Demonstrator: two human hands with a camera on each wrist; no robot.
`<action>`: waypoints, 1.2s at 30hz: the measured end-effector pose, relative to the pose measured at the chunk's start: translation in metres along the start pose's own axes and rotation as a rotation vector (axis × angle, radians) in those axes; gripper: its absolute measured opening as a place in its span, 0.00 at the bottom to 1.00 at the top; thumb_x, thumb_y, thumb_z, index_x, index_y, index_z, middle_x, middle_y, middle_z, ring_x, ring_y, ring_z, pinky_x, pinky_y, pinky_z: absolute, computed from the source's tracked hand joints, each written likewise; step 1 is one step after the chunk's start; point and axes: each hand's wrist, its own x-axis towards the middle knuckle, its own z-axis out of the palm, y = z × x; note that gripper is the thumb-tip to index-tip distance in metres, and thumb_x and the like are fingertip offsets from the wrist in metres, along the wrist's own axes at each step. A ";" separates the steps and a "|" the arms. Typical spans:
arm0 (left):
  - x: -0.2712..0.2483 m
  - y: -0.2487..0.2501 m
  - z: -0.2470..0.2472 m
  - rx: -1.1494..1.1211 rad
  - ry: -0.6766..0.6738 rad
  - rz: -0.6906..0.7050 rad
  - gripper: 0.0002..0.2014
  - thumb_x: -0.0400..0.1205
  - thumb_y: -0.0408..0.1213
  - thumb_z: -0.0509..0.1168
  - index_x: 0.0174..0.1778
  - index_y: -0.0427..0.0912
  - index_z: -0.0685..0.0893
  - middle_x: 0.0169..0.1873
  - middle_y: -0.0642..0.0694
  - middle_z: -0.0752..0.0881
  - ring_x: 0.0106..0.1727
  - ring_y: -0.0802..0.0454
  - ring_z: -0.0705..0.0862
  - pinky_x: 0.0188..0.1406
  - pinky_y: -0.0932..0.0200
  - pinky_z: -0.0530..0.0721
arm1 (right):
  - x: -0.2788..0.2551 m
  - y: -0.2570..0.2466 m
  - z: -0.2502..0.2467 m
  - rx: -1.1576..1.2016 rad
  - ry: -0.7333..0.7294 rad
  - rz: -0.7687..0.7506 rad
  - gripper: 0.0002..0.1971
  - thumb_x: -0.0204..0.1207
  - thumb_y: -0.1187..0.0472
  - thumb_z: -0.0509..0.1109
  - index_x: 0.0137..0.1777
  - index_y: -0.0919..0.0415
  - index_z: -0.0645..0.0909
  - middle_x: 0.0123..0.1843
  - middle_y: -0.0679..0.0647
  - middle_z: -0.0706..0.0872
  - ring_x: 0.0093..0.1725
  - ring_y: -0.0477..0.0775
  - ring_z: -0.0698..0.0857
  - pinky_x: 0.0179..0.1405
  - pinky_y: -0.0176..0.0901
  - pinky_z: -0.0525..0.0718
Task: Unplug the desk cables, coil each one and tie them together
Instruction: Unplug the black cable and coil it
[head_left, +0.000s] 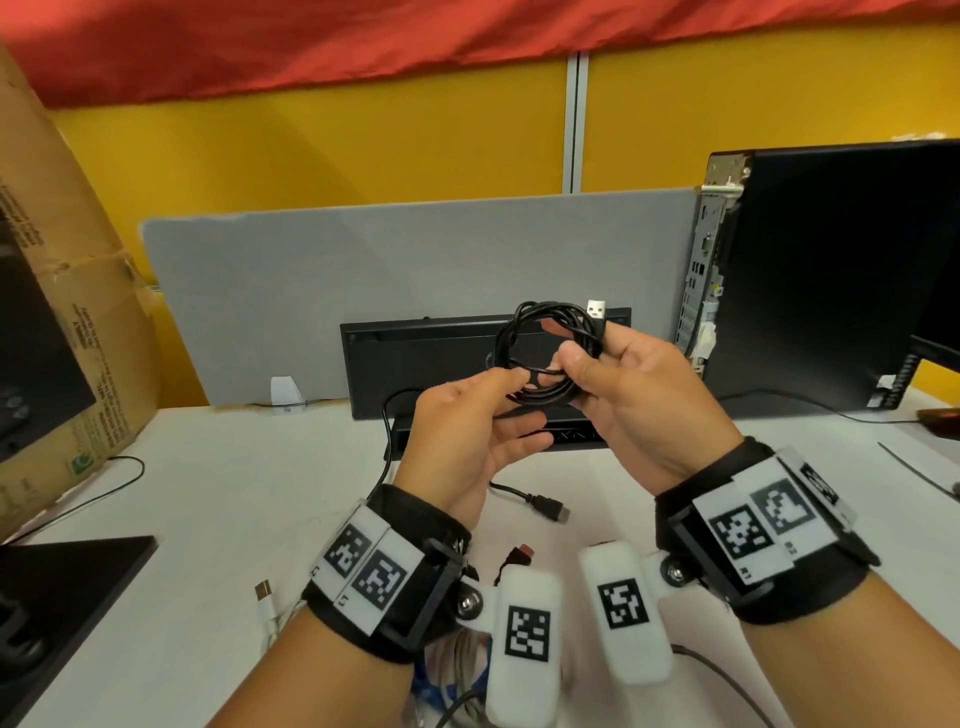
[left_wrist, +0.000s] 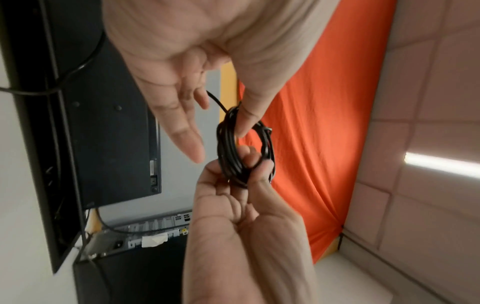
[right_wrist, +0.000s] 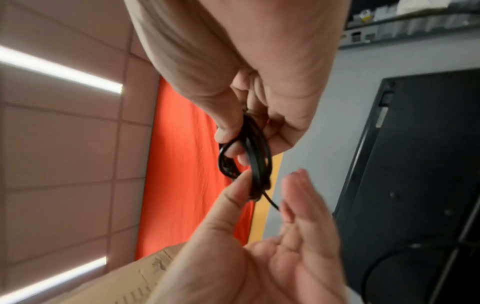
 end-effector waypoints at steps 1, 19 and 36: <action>0.000 0.001 -0.001 -0.005 0.004 -0.043 0.16 0.77 0.34 0.73 0.59 0.30 0.85 0.58 0.29 0.85 0.41 0.44 0.90 0.34 0.56 0.88 | 0.000 -0.001 0.001 0.072 -0.022 0.015 0.08 0.82 0.72 0.62 0.55 0.66 0.81 0.35 0.54 0.84 0.39 0.51 0.85 0.49 0.45 0.85; 0.000 0.016 -0.013 0.568 -0.160 0.335 0.06 0.80 0.33 0.70 0.50 0.41 0.91 0.37 0.41 0.90 0.33 0.54 0.85 0.33 0.62 0.87 | 0.005 0.001 -0.010 -0.190 -0.125 0.128 0.24 0.76 0.82 0.59 0.64 0.57 0.74 0.31 0.47 0.79 0.33 0.45 0.77 0.43 0.43 0.78; 0.018 0.010 -0.030 0.626 0.162 0.444 0.07 0.79 0.35 0.72 0.35 0.43 0.92 0.25 0.54 0.88 0.27 0.62 0.86 0.35 0.61 0.89 | 0.008 -0.001 -0.019 -0.373 0.092 0.184 0.09 0.79 0.65 0.70 0.40 0.67 0.88 0.30 0.52 0.87 0.28 0.48 0.78 0.30 0.39 0.81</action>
